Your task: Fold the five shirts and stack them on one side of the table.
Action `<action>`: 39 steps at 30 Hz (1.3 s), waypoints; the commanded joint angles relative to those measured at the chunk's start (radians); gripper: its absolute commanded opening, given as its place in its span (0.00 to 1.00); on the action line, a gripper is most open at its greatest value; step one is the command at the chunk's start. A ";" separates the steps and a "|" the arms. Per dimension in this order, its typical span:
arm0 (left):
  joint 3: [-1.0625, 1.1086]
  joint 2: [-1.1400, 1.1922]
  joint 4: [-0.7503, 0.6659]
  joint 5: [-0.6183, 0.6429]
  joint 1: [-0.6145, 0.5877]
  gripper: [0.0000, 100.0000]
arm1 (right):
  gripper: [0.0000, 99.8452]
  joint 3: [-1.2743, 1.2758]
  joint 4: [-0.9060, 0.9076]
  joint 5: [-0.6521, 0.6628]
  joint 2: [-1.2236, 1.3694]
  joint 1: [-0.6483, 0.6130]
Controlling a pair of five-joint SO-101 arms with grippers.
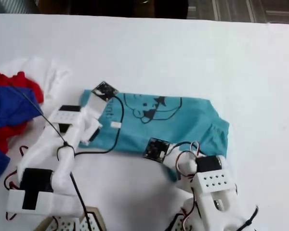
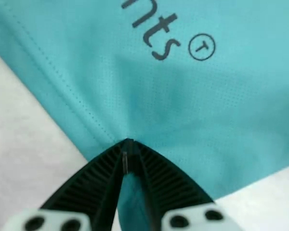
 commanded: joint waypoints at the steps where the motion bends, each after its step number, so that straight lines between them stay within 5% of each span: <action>1: 0.002 -0.018 -0.005 0.009 -0.015 0.03 | 0.17 -0.032 0.010 0.008 0.050 0.001; 19: 0.002 -0.018 -0.005 0.009 -0.015 0.03 | 0.16 -0.048 -0.134 0.003 0.349 0.008; 23: 0.002 -0.018 -0.005 0.009 -0.015 0.03 | 0.00 -0.055 -0.150 0.000 0.348 0.021; 32: 0.002 -0.018 -0.005 0.009 -0.015 0.03 | 0.02 -0.161 -0.120 0.009 0.348 0.035; 39: 0.002 -0.018 -0.005 0.009 -0.015 0.03 | 0.02 -0.336 0.004 0.172 0.357 0.038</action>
